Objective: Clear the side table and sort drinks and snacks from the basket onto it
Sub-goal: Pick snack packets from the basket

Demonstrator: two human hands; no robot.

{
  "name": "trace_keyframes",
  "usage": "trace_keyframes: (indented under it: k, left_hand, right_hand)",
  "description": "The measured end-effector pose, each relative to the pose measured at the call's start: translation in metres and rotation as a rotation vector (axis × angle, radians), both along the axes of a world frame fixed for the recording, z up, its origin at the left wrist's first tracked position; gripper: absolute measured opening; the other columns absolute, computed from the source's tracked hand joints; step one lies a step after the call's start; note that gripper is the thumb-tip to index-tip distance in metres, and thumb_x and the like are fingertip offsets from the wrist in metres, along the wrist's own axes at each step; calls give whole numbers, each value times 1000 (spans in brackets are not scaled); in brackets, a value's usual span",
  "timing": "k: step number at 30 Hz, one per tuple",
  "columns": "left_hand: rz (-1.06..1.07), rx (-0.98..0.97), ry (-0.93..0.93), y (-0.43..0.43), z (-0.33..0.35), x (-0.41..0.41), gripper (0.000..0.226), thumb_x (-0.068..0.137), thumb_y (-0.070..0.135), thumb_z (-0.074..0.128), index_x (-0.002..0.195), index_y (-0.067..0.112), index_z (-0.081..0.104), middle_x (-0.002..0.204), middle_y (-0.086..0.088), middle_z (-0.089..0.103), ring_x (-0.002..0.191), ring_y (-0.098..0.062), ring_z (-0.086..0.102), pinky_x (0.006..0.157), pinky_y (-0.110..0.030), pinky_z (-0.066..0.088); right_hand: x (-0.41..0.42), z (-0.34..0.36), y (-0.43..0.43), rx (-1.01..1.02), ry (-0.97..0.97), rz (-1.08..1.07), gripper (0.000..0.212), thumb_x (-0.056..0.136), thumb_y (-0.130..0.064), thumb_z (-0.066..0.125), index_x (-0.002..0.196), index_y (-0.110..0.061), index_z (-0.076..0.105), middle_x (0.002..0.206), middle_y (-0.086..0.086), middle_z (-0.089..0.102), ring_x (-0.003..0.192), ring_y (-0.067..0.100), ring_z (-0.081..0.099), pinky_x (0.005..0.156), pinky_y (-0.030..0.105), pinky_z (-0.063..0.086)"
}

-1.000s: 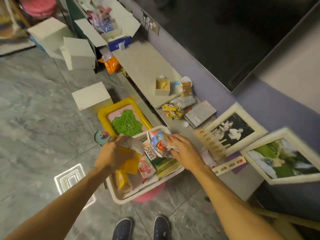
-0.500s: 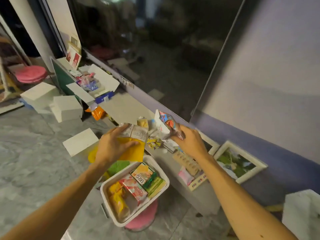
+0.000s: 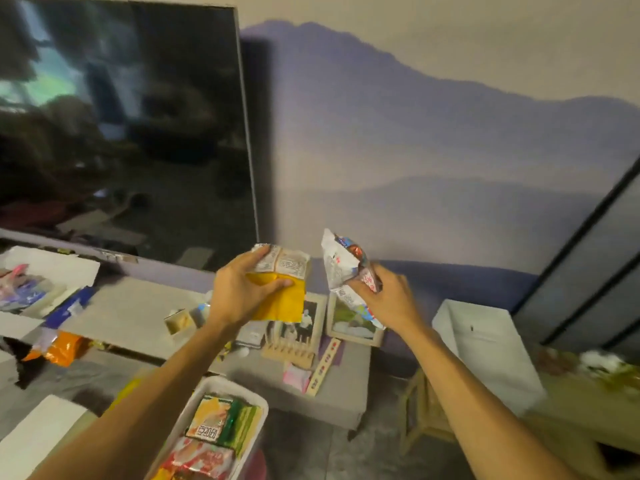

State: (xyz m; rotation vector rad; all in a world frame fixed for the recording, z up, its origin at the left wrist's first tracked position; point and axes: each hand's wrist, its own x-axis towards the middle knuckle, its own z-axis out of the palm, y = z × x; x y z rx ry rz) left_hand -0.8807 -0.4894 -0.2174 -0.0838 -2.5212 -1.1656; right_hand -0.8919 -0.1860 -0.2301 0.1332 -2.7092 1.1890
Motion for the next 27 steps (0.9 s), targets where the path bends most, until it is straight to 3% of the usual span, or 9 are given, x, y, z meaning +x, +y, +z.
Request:
trace_keyframes:
  k: [6,9,13,19,22,27]
  left_hand:
    - [-231,-43,-10,170,0,-20,92,67,78,78,148,41,54,142,6,64,119,-14,65,102,-39,57]
    - [-305,-76,-3,253,0,-25,93,66,81,76,148,41,54,142,5,64,119,-15,65,101,-40,57]
    - [-364,-82,13,339,-8,-29,90,62,77,82,142,42,60,138,8,67,119,-12,66,102,-35,56]
    - [-368,-126,-102,414,-38,-52,99,58,97,65,143,48,55,136,8,69,114,-15,69,97,-38,59]
    - [-374,-139,-162,437,-53,-71,100,58,96,65,144,45,56,135,6,69,113,-17,69,95,-38,60]
    - [-369,-135,-242,473,-85,-118,91,64,84,73,144,43,57,139,4,67,117,-22,67,99,-42,58]
  right_hand:
    - [47,4,168,62,-14,-217,49,99,-53,71,135,-20,68,118,-1,79,95,15,76,74,29,62]
    - [67,3,240,87,-37,-335,45,97,-58,70,124,-22,71,110,0,79,93,24,75,70,32,52]
    - [79,-7,316,69,-64,-412,58,88,-77,61,118,-28,67,100,-2,78,88,28,73,76,43,60]
    - [69,-26,387,84,-122,-441,54,98,-65,64,135,-26,66,114,1,78,88,22,69,69,30,47]
    - [51,-42,407,106,-134,-451,56,99,-64,63,138,-23,66,118,2,77,99,25,73,72,29,45]
    - [1,-82,432,145,-218,-445,63,100,-70,56,137,-19,64,121,2,76,100,24,74,78,28,51]
